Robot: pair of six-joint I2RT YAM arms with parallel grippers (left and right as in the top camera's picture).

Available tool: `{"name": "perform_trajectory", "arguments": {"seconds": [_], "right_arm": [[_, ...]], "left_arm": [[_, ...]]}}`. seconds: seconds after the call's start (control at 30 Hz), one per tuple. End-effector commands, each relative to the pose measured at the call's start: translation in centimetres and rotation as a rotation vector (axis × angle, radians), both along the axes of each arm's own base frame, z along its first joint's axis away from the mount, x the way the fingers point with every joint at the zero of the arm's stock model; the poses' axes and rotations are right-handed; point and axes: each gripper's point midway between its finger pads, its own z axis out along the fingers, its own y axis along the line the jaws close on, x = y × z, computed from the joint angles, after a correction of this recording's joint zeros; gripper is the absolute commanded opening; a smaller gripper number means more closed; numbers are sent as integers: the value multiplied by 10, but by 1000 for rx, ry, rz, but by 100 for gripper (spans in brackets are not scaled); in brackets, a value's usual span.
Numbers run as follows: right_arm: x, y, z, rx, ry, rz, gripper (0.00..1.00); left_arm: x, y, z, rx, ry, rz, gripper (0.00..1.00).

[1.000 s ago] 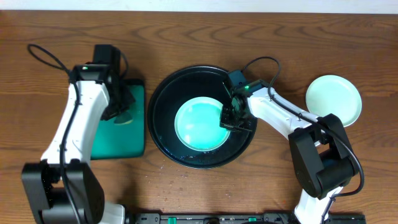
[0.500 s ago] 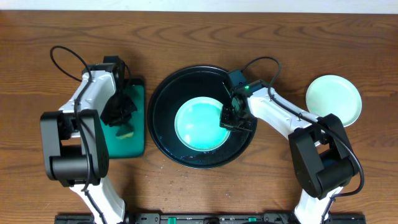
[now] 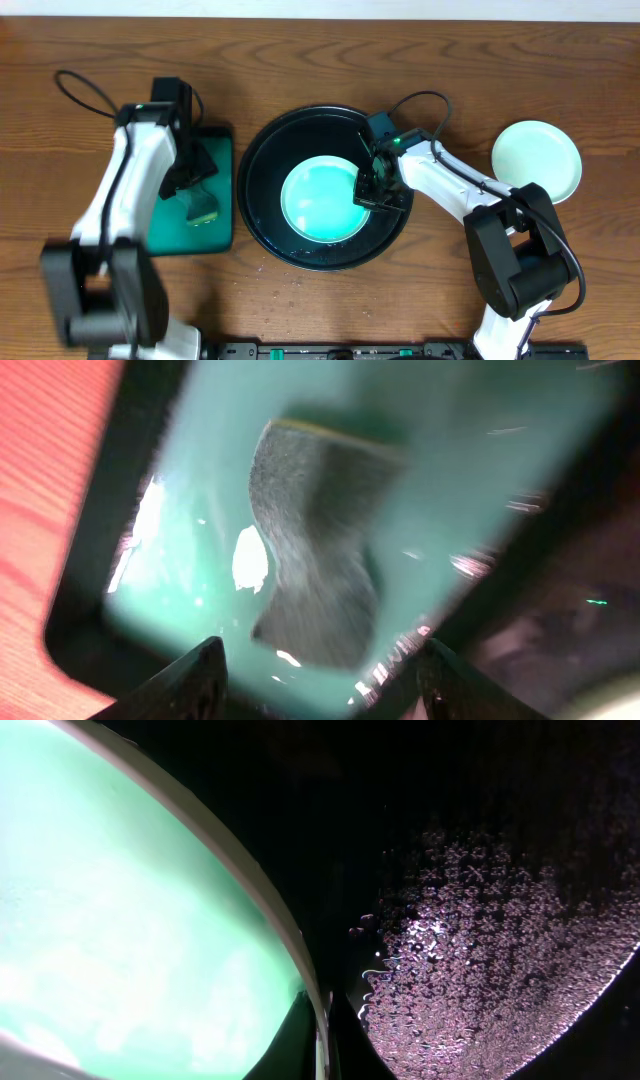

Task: Clean dirty plates on tray and stack at the side
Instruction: 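Return the sponge to the green basin with the left gripper, then retract the left arm to rest and lift the plate rim with the right gripper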

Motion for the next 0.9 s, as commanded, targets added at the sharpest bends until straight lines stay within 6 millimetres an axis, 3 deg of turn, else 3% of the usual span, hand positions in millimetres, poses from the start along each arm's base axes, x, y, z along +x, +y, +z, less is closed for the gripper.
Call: {"name": "perform_trajectory", "arguments": {"seconds": [0.0, 0.07, 0.2, 0.33, 0.57, 0.87], "right_arm": [[-11, 0, -20, -29, 36, 14, 1], [-10, 1, -20, -28, 34, 14, 1], [-5, 8, -14, 17, 2, 53, 1], [6, 16, 4, 81, -63, 92, 1], [16, 20, 43, 195, -139, 112, 1], [19, 9, 89, 300, -190, 83, 2]], "left_arm": [[-8, -12, 57, 8, -162, -44, 71], [-17, -21, 85, 0, -242, -71, 78], [-44, -39, 131, -29, -379, -132, 79], [-73, -55, 162, -88, -486, -192, 79], [-109, -56, 182, -115, -554, -210, 79], [-124, -53, 179, -121, -520, -190, 79]]}}
